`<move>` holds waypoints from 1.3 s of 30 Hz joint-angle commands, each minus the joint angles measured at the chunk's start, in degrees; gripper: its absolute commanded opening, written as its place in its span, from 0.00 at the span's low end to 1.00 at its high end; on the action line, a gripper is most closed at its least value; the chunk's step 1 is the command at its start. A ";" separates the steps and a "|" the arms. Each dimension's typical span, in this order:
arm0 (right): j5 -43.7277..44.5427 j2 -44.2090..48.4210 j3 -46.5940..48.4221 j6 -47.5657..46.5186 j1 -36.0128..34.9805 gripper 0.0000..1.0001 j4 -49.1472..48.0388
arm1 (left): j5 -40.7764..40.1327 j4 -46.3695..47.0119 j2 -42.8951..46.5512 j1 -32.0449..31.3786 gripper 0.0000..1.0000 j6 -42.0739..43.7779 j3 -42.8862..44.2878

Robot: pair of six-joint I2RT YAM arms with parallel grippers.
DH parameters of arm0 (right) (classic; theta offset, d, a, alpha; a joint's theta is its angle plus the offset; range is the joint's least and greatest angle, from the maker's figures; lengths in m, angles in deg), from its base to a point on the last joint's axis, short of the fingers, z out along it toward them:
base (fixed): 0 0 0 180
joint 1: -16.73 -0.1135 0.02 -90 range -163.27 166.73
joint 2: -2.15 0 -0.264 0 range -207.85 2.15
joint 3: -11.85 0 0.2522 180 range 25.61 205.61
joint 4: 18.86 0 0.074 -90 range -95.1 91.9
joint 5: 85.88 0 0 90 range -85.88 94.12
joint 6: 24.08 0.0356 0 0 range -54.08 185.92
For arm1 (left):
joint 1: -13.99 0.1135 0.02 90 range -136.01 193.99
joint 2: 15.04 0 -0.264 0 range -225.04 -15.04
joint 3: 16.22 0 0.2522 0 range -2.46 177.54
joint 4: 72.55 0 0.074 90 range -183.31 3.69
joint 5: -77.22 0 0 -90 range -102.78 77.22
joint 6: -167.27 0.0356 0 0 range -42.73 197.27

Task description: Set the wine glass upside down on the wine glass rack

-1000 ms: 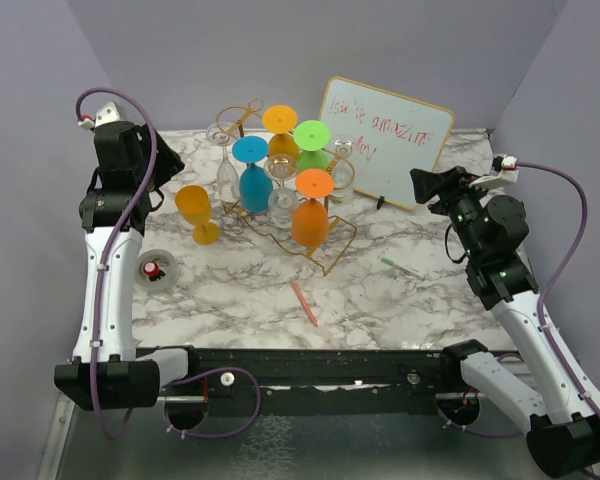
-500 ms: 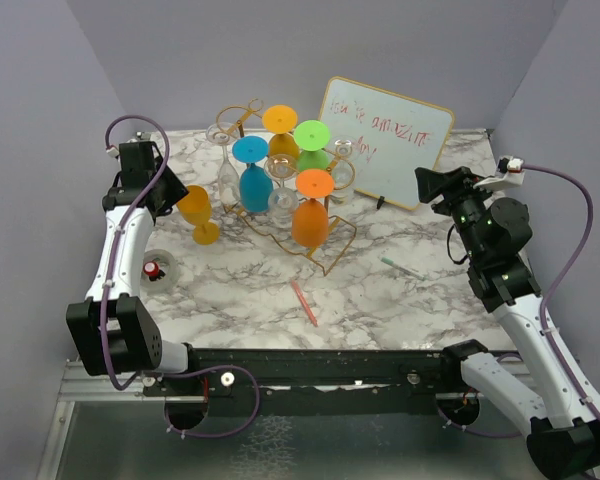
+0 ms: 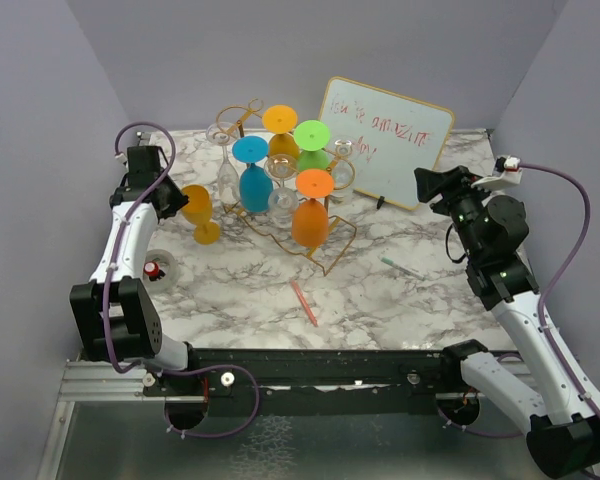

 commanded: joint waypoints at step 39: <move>-5.26 -2.09 4.30 2.00 -0.09 0.63 -0.75 | 2.93 -1.89 8.05 0.33 0.00 1.34 37.78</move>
